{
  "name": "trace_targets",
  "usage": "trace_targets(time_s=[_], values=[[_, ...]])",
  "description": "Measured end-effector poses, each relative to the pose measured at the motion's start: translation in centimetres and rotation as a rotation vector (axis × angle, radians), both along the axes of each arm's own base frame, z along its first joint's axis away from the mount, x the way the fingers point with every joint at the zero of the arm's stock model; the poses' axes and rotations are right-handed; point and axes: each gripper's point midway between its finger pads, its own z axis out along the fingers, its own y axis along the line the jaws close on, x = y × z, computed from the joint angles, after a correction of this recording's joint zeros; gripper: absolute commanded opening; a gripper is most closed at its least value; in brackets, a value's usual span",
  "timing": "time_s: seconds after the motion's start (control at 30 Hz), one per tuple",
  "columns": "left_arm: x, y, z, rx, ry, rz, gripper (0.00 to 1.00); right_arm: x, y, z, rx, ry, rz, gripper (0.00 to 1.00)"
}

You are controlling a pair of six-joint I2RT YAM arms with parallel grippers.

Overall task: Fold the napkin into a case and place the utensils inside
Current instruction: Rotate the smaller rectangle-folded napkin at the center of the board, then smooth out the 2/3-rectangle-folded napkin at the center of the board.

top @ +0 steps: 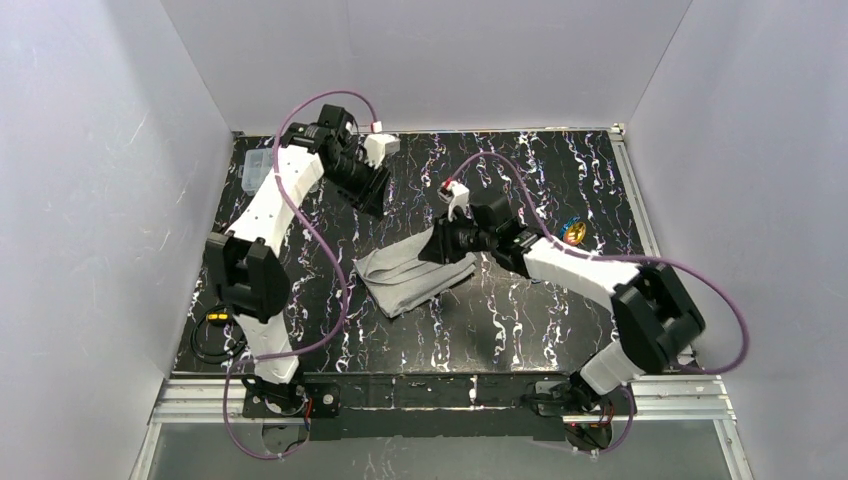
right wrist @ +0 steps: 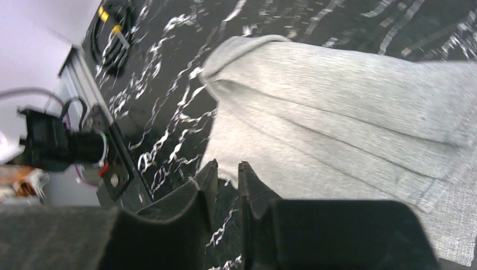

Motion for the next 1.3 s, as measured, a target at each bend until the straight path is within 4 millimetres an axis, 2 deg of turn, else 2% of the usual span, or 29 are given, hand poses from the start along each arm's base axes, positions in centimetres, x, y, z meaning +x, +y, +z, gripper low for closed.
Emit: trace_targets(time_s=[0.1,0.13,0.17,0.2,0.23,0.33,0.47,0.53,0.67,0.77,0.97,1.1,1.3], values=[[-2.5,1.2,-1.3,0.045,0.009,-0.03,0.43,2.3,-0.5,-2.8,0.014,0.107,-0.056,0.19],[-2.9,1.5,-1.7,0.062,0.007,-0.043,0.46,2.7,-0.6,-4.2,0.007,0.15,-0.069,0.18],[-3.0,1.7,-1.9,0.075,-0.001,-0.056,0.66,2.8,-0.5,-5.2,0.002,0.181,-0.073,0.16],[-3.0,1.9,-1.9,0.089,-0.019,-0.071,0.94,2.7,-0.4,-6.1,-0.001,0.211,-0.07,0.15],[-2.8,2.0,-1.8,0.1,-0.047,-0.083,0.98,2.5,-0.1,-6.8,-0.001,0.237,-0.064,0.13],[-2.3,3.0,-0.8,0.132,-0.134,-0.062,0.98,2.2,0.6,-8.0,0.011,0.277,-0.044,0.1],[-3.3,4.1,-0.6,0.125,-0.17,-0.058,0.95,1.7,1.3,-8.2,0.025,0.284,-0.022,0.08],[-4.1,4.4,-2.2,0.147,-0.171,-0.077,0.88,1.5,1.7,-7.9,0.036,0.274,-0.009,0.07],[-6.8,3.6,-7.5,0.217,-0.131,-0.183,0.73,0.3,2.0,-8.4,0.039,0.279,0.012,0.04],[-8.1,3.3,-10.2,0.259,-0.129,-0.265,0.69,-0.9,2.0,-9.3,0.029,0.301,0.025,0.02],[-6.3,3.5,-11.4,0.295,-0.254,-0.348,0.7,-2.2,2.7,-10.8,0.023,0.337,0.059,0.01],[-6.6,4.1,-12.5,0.318,-0.266,-0.398,0.71,-2.9,2.5,-11.9,0.017,0.362,0.068,0.01],[-7.1,4.3,-12.7,0.321,-0.249,-0.419,0.71,-4.0,2.0,-12.8,0.004,0.381,0.078,0.01]])
